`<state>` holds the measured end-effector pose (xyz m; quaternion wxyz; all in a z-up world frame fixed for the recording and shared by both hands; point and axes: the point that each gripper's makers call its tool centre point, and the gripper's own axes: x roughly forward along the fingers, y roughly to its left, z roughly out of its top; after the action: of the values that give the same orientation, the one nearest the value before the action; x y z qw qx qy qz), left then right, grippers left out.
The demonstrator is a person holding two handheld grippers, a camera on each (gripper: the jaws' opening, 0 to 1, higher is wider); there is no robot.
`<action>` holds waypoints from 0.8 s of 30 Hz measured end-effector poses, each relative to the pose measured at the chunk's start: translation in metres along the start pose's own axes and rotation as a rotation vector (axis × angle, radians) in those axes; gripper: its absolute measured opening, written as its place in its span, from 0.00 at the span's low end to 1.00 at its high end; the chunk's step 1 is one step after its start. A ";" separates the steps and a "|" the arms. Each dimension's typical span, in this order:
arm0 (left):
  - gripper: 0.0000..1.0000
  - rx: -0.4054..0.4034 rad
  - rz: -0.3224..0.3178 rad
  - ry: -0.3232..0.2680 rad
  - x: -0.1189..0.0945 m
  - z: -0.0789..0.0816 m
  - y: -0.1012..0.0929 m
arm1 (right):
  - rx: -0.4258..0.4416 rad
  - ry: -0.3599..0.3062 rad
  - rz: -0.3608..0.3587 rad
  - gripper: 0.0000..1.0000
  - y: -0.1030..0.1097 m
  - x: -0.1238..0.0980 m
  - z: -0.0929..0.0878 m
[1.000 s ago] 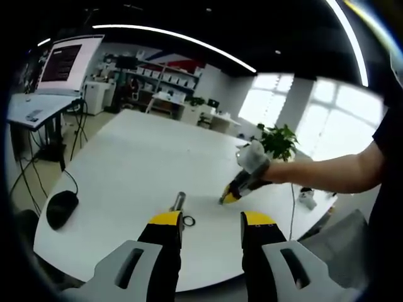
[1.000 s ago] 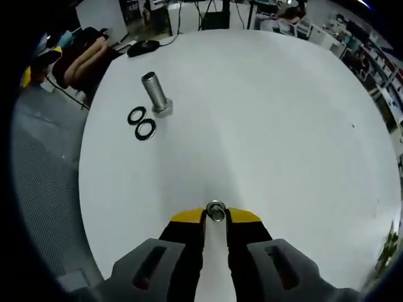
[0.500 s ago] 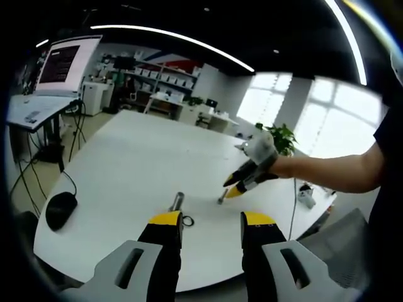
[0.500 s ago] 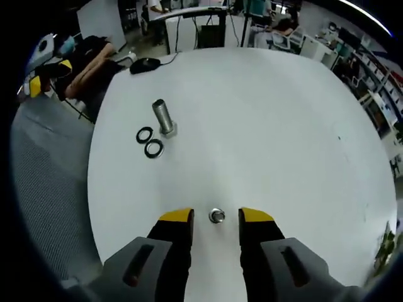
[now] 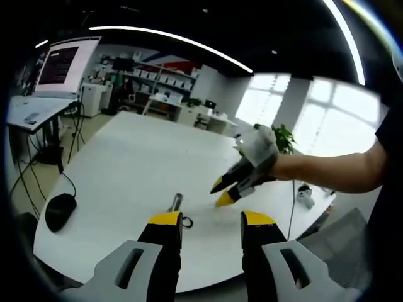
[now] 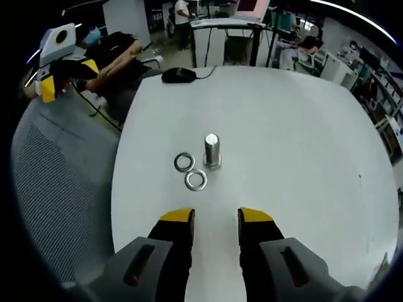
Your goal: Place the washer onto the threaded stud by aligning its center hole with the stud, sliding it down to the base, and recovering from edge contact or off-axis alignment until the washer reaches the visible bottom stop.
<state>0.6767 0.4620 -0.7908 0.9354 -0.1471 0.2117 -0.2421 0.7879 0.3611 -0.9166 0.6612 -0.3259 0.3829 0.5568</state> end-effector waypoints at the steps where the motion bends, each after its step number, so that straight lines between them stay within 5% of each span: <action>1: 0.35 -0.001 0.000 0.000 0.000 0.000 0.000 | -0.009 0.005 0.009 0.30 0.003 0.004 0.001; 14: 0.34 0.035 0.036 0.007 -0.001 0.000 0.007 | -0.096 0.133 0.065 0.31 0.018 0.057 0.006; 24: 0.33 0.026 0.040 -0.004 -0.002 0.001 0.008 | -0.165 0.193 0.073 0.31 0.020 0.070 0.006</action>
<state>0.6791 0.4695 -0.7922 0.9422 -0.1313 0.2098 -0.2259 0.7751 0.4037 -0.9749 0.5716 -0.4168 0.4093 0.5762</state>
